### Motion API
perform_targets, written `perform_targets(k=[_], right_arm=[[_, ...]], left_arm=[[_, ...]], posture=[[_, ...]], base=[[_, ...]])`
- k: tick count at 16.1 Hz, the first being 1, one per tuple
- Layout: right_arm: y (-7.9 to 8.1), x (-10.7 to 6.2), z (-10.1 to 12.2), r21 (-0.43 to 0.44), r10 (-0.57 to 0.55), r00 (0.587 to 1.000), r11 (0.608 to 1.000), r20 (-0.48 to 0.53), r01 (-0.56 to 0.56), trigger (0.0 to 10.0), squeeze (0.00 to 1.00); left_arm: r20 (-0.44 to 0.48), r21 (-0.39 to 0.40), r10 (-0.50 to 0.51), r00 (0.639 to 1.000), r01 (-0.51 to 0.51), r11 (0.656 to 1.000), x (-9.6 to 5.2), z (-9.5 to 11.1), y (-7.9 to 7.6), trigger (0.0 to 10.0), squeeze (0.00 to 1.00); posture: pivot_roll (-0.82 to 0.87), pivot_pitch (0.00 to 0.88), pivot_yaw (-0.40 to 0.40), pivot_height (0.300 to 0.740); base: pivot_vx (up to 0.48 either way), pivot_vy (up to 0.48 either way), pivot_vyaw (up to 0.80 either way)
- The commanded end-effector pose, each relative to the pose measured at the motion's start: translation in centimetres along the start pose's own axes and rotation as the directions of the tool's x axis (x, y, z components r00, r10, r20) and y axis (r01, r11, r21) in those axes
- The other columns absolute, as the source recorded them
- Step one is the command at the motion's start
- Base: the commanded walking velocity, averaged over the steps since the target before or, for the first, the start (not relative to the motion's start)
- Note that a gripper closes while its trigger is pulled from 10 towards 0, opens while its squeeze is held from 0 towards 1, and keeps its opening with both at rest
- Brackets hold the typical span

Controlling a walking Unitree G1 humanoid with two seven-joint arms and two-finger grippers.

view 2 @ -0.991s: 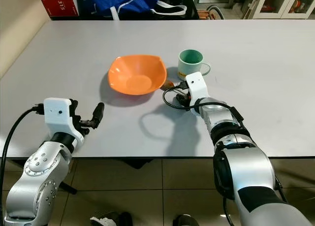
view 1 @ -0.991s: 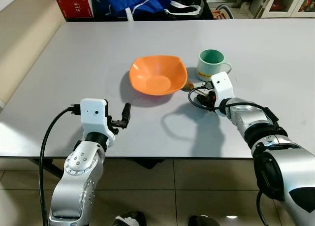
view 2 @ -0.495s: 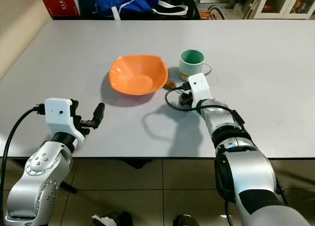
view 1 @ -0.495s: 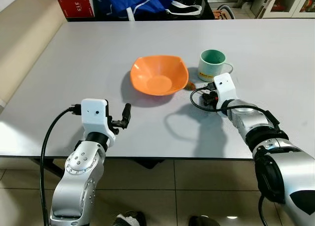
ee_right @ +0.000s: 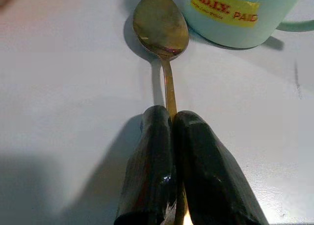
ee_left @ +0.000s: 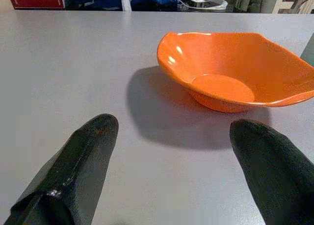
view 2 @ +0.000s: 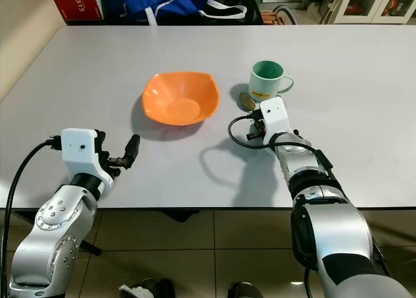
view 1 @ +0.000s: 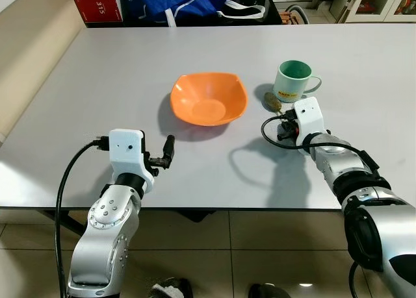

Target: Setting the table

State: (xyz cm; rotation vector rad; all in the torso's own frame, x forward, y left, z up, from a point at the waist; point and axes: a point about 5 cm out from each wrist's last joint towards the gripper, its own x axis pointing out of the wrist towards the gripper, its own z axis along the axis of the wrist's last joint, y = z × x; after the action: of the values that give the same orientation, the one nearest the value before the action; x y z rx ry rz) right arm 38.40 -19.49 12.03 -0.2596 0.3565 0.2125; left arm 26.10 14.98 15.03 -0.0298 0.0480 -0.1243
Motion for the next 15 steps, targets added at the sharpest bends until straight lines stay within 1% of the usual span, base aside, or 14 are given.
perform_targets(k=[1,2,3,4,5,7,10,11,15], right_arm=[[0.6,-0.2,-2.0,0.015,0.037,0.997,0.999,-0.065,-0.036,0.0,0.00],[0.7,-0.1,-1.7,0.005,0.052,0.998,0.999,-0.042,-0.052,0.0,0.00],[1.1,0.1,-0.1,-0.005,0.086,0.995,0.996,0.040,-0.086,0.0,0.00],[1.2,0.1,0.4,-0.014,0.096,0.993,0.995,0.069,-0.095,0.0,0.00],[1.4,0.2,2.7,-0.028,0.110,0.978,0.994,0.176,-0.106,0.0,0.00],[1.6,0.2,4.2,-0.043,0.130,0.963,0.991,0.238,-0.123,0.0,0.00],[1.7,0.2,5.0,-0.067,0.140,0.953,0.990,0.268,-0.127,0.0,0.00],[1.5,0.1,5.7,-0.085,0.138,0.946,0.989,0.292,-0.118,0.0,0.00],[1.3,-0.1,6.7,-0.124,0.159,0.938,0.984,0.309,-0.126,0.0,0.00]], left_arm=[[-0.009,-0.004,-0.005,1.000,0.005,1.000,0.1,-0.2,0.0,10.0,0.00],[-0.008,-0.004,-0.006,1.000,0.006,1.000,0.2,-0.2,-0.1,10.0,0.00],[-0.007,-0.004,-0.007,1.000,0.007,1.000,0.2,-0.2,-0.1,10.0,0.00],[-0.006,-0.004,-0.007,1.000,0.007,1.000,0.3,-0.2,-0.1,10.0,0.00],[-0.005,-0.004,-0.006,1.000,0.006,1.000,0.3,-0.2,-0.1,10.0,0.00],[-0.004,-0.005,-0.007,1.000,0.007,1.000,0.3,-0.2,-0.1,10.0,0.00],[-0.003,-0.006,-0.008,1.000,0.008,1.000,0.4,-0.3,-0.2,10.0,0.00],[-0.001,-0.006,-0.009,1.000,0.009,1.000,0.5,-0.2,-0.2,10.0,0.00],[0.002,-0.006,-0.008,1.000,0.008,1.000,0.6,-0.2,-0.3,10.0,0.00]], posture=[[-0.09,0.122,0.062,0.740],[-0.09,0.122,0.061,0.740],[-0.09,0.120,0.060,0.740],[-0.09,0.120,0.060,0.740],[-0.09,0.117,0.060,0.740],[-0.09,0.115,0.059,0.740],[-0.09,0.112,0.059,0.740],[-0.09,0.110,0.058,0.740],[-0.09,0.107,0.055,0.740]], base=[[0.000,0.000,0.00],[0.000,0.000,0.00],[0.000,0.000,0.00],[0.000,0.000,0.00],[0.000,0.000,0.00],[0.000,0.000,0.00],[0.000,0.000,0.00],[0.000,0.000,0.00],[0.000,0.000,0.00]])
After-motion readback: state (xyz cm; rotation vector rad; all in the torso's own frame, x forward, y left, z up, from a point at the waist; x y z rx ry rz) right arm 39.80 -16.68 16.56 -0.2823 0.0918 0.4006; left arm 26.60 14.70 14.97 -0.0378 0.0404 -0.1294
